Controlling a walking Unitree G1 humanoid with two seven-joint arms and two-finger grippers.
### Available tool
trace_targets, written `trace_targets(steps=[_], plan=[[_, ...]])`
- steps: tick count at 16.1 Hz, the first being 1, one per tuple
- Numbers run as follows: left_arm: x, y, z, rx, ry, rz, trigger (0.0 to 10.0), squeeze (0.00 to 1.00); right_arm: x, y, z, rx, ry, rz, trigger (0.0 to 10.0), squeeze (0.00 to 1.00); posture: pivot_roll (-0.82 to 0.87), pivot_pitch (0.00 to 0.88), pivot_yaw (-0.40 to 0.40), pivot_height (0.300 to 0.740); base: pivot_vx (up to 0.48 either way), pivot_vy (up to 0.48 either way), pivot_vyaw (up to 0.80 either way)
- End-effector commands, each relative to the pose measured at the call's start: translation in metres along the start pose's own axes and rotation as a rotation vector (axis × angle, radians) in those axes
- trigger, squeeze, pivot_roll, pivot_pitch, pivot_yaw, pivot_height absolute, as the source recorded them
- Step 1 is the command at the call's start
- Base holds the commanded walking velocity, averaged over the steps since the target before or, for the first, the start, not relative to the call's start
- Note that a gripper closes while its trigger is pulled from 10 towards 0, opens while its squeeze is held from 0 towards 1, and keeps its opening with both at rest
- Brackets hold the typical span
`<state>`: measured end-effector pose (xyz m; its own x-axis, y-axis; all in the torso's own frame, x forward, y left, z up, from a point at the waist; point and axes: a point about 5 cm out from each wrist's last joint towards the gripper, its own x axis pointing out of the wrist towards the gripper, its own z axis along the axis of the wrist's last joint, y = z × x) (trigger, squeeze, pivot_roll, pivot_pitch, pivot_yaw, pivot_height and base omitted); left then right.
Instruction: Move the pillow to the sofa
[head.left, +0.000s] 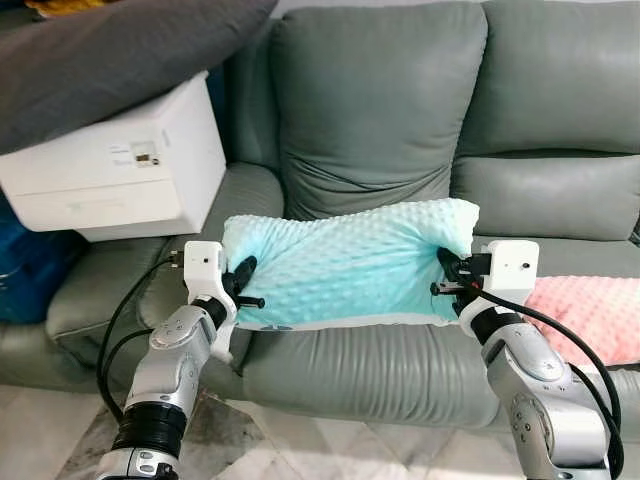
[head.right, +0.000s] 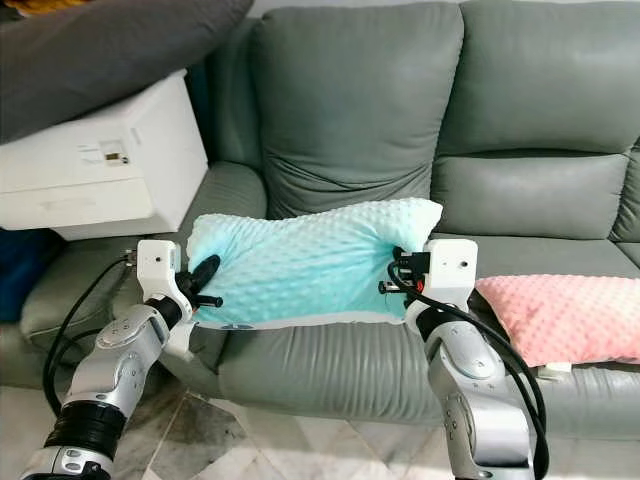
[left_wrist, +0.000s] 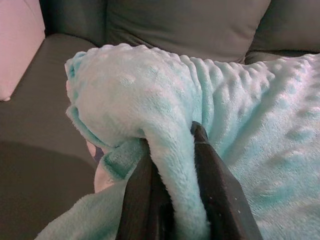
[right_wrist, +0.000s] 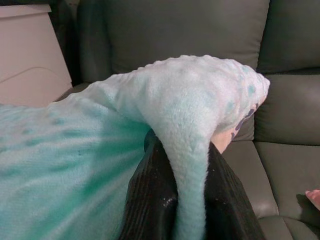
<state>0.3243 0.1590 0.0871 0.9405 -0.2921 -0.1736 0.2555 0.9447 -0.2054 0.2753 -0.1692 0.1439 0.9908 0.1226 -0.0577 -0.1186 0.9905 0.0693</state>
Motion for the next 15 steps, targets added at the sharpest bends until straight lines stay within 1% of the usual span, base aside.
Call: trace_targets(steps=[1,4,5,8,13,15], plan=[[0.001,0.003,0.006,0.021,-0.019,0.015,10.0,0.0,0.001,0.001,0.008,-0.002,-0.029,0.003,10.0,0.0,-0.21,0.0,0.055,0.74,0.0,0.0,-0.77],[0.0,0.0,0.003,-0.003,-0.003,-0.015,10.0,0.0,0.001,0.001,0.008,-0.003,-0.029,0.004,10.0,0.0,-0.21,0.0,0.055,0.74,0.0,0.0,-0.77],[0.0,-0.003,0.002,-0.03,-0.003,-0.045,10.0,0.0,0.001,0.002,0.009,-0.005,-0.031,0.005,10.0,0.0,-0.21,0.0,0.058,0.74,0.0,0.0,-0.77],[0.001,-0.007,0.003,-0.033,-0.007,-0.068,10.0,0.0,0.003,0.001,0.011,-0.009,-0.038,0.006,10.0,0.0,-0.22,0.0,0.058,0.74,0.264,0.0,-0.78],[0.001,-0.009,0.001,-0.04,-0.004,-0.083,10.0,0.0,0.004,0.002,0.012,-0.012,-0.041,0.014,10.0,0.0,-0.22,0.0,0.056,0.74,0.0,0.0,-0.77],[0.001,-0.01,0.002,-0.049,-0.009,-0.085,10.0,0.0,0.004,0.004,0.011,-0.008,-0.044,0.019,10.0,0.0,-0.22,0.0,0.06,0.74,0.0,0.0,-0.24]])
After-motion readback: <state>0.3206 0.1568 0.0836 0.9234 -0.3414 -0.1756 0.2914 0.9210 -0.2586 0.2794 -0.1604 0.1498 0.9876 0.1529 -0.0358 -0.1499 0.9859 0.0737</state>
